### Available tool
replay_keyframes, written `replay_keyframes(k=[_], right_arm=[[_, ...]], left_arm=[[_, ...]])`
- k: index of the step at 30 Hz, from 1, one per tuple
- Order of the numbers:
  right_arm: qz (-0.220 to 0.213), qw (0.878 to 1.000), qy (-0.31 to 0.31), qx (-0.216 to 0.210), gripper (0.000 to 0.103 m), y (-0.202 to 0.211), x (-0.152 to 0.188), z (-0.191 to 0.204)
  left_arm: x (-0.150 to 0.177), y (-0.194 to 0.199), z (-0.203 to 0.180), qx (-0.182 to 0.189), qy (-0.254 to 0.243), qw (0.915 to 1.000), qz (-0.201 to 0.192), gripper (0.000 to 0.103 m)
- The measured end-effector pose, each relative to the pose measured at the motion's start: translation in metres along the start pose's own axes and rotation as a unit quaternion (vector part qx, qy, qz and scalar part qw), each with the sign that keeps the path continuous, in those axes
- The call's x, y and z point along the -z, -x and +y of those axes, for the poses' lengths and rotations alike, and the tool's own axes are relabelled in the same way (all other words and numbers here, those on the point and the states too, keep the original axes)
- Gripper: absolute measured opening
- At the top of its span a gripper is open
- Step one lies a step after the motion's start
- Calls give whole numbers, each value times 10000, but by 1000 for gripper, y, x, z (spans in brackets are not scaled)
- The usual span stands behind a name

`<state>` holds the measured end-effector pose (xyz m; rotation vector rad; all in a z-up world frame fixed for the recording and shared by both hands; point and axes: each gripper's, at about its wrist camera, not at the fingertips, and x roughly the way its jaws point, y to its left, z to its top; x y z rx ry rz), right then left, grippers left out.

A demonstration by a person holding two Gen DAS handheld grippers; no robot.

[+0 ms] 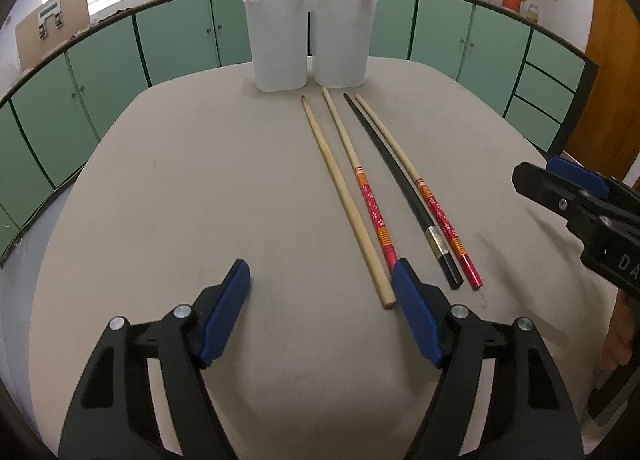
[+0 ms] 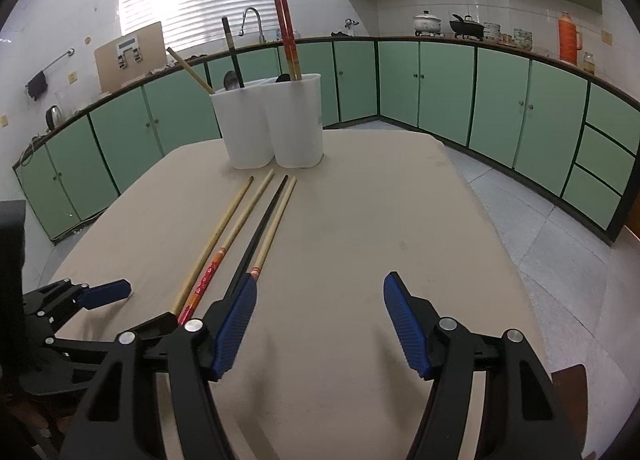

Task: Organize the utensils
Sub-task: 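Grasp the plain wooden chopstick with the left tool while the right tool moves to a red chopstick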

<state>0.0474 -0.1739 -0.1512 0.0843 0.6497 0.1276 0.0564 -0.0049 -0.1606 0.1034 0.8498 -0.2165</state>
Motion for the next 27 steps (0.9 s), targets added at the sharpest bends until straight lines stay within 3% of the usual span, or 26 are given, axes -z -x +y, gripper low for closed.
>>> replay_keyframes(k=[8,16,27], right_arm=[[101,9997,143,-174,61,-5,5,17],[220,9988,324,-289,56,-9,10,31],[230,9987,365,-278,55,-8,10,32]], left_arm=[[-1,-1,7,-264,148,9995,28,50],[-1,2,14,-327,204,9993,-4,9],[0,16,31,-617,507,9964,-292,6]])
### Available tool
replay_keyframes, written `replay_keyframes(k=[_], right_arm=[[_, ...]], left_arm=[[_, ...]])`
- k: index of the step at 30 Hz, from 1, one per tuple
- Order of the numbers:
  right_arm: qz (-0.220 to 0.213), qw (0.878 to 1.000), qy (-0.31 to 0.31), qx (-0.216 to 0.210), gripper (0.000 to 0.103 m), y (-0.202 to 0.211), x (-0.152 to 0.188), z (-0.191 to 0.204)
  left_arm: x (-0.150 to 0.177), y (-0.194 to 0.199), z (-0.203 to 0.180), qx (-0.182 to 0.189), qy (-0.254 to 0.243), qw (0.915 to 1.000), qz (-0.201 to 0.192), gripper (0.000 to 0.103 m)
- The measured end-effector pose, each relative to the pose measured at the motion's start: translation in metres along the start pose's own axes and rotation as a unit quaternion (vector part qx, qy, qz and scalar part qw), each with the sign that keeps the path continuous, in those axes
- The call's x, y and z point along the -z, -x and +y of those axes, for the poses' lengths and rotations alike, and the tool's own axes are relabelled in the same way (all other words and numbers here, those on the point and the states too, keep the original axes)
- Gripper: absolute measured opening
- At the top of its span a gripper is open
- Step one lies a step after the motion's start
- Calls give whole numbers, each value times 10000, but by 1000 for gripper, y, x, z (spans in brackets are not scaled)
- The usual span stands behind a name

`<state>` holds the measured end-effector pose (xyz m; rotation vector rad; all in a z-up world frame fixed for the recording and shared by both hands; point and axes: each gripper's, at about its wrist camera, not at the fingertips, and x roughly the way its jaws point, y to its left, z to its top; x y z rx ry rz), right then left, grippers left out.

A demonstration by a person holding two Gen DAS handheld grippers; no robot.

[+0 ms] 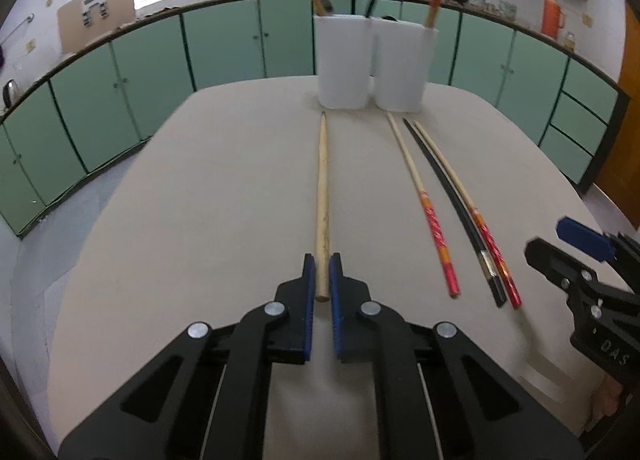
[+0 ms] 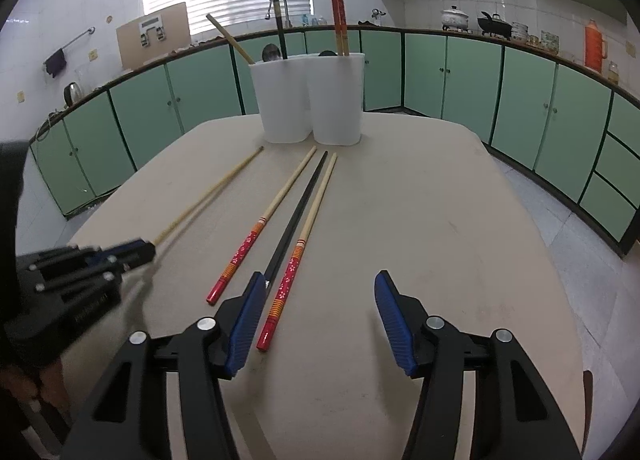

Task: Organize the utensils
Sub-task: 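Grasp the plain wooden chopstick with the left tool while the right tool moves to a red chopstick, then close the right tool on the red-patterned chopstick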

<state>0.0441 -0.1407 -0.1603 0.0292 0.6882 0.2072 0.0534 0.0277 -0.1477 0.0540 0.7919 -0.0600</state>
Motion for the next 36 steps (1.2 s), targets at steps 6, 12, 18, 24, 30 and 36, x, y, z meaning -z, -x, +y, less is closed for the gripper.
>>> replay_keyframes(k=[6,12,18,24,30,36], right_arm=[[82,10000,34,-22,51,-2,2,1],[285,9994,169,-107,38,-4,9,6],[315,9993,150,-132,38,-8,10,9],[320,9994,106,-11,35,-12,9,17],[396,9992,0,101,17,-16,10,17],[408,9985,-337,161,6,-17,10,3]], left_arm=[[-2,-9,15,-144,192,9997,99,6],[-2,-13,25,-132,367,9989,242,7],[-2,-14,24,-130,385,9989,234,7],[-3,-15,22,-92,330,9991,238,7],[-2,-13,24,-75,336,9991,227,7],[-1,-12,24,-75,277,9993,230,7]])
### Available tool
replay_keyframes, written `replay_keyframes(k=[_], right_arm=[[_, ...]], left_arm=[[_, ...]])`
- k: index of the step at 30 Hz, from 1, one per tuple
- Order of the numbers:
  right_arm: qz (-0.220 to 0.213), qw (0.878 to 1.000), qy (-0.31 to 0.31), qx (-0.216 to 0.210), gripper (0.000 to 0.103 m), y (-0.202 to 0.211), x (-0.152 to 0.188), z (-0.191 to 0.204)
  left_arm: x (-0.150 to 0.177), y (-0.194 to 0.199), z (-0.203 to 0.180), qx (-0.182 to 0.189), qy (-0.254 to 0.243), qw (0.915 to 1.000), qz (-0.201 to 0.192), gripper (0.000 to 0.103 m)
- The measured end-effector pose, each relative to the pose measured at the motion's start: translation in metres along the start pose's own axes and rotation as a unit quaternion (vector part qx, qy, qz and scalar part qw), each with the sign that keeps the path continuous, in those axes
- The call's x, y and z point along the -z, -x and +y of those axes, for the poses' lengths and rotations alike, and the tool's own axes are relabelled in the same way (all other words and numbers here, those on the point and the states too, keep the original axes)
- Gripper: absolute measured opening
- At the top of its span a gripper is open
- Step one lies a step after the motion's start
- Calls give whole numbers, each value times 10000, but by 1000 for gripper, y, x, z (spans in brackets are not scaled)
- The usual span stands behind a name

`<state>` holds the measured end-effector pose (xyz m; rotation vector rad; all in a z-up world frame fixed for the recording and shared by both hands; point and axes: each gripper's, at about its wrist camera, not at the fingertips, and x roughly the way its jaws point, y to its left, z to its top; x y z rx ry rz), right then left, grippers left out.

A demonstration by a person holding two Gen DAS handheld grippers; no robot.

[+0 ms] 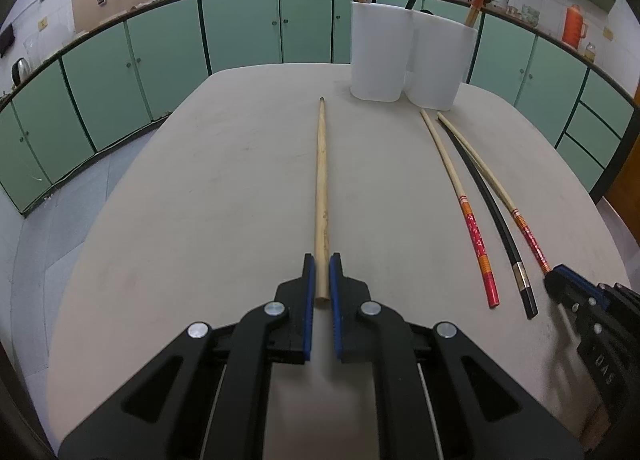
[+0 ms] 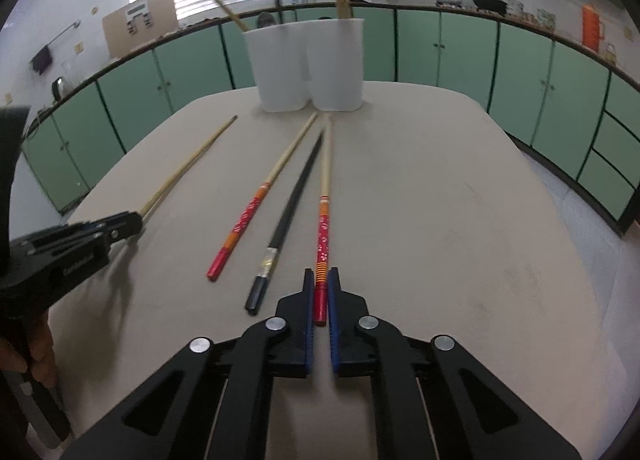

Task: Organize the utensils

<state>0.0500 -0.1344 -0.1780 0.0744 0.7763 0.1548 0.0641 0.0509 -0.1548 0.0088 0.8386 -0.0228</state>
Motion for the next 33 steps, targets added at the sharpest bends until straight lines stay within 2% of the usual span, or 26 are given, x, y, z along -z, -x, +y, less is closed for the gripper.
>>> replay_keyframes(k=[9,13,19,26,33], right_arm=[[-2,9997,29,-252,11,7,2,-10],[-5,9998,48,-180,19,10,5,-13],[7,9994,266,-217,20,13,10,-2],[-157,9998,-59,-106,20,18,8,-18],[-295,9993,162,-160,20,22,10,-9]], left_arm=[[0,3,4,8,-19,10000,-26,10],[2,4,7,11,22,10000,-38,13],[6,4,4,10,-3,10000,-6,18],[5,7,5,16,58,9999,-81,18],[7,12,5,-20,108,9997,-209,18]])
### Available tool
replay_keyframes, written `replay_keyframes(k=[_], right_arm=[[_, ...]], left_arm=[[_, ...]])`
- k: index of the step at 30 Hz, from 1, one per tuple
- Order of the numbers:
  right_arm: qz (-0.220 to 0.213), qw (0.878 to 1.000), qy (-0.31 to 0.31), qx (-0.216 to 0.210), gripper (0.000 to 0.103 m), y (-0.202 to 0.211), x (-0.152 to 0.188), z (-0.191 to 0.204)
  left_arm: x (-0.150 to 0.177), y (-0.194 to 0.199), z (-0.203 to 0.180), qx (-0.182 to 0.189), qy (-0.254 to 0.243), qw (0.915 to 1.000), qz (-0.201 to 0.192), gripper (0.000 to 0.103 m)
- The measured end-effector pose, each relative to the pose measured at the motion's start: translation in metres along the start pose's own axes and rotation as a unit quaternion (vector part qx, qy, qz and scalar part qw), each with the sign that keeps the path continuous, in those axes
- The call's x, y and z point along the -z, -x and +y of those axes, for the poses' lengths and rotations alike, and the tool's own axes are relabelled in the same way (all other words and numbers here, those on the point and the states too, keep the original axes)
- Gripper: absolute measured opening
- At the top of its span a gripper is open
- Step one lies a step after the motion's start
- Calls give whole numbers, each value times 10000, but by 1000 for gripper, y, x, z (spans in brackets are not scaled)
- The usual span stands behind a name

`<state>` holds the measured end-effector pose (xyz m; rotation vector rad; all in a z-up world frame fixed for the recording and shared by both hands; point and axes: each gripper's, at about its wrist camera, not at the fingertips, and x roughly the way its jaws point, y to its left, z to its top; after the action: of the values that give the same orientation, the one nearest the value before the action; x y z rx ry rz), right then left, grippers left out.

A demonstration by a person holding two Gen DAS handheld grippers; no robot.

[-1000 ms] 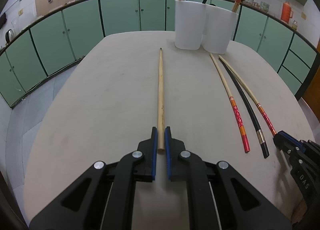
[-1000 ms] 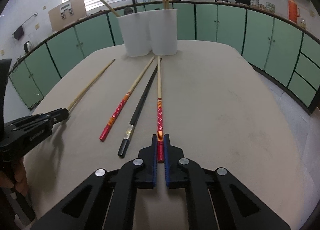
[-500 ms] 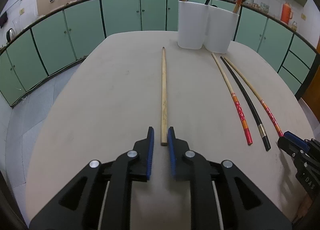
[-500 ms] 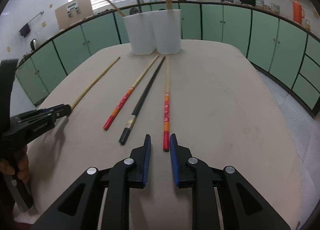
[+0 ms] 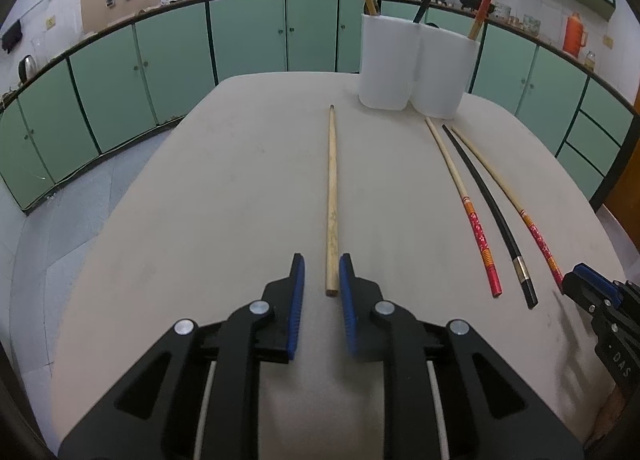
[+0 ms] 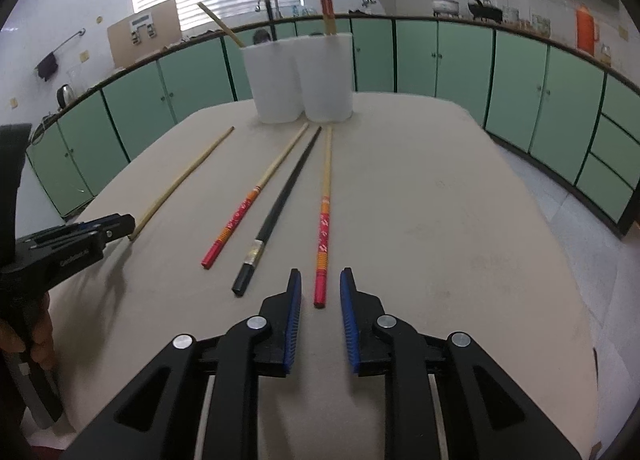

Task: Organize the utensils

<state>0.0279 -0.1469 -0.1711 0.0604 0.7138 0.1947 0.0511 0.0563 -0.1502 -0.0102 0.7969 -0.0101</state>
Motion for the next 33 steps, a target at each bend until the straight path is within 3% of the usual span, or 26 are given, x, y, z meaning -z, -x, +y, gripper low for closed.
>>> replay_keyframes(k=[9,24,33], right_arm=[[250,9997,-40,-46,20,-8,2,-2],[294,9996,27,1,17,-11,0,1],[295,9995,-79,-21,16,-12,-1,-3]], left_arm=[[-1,-3,4,12,10,9999,109,18],[2,-5,8,206,137,9996,121,31],[2,-6,7,239,97,9996,131,31]])
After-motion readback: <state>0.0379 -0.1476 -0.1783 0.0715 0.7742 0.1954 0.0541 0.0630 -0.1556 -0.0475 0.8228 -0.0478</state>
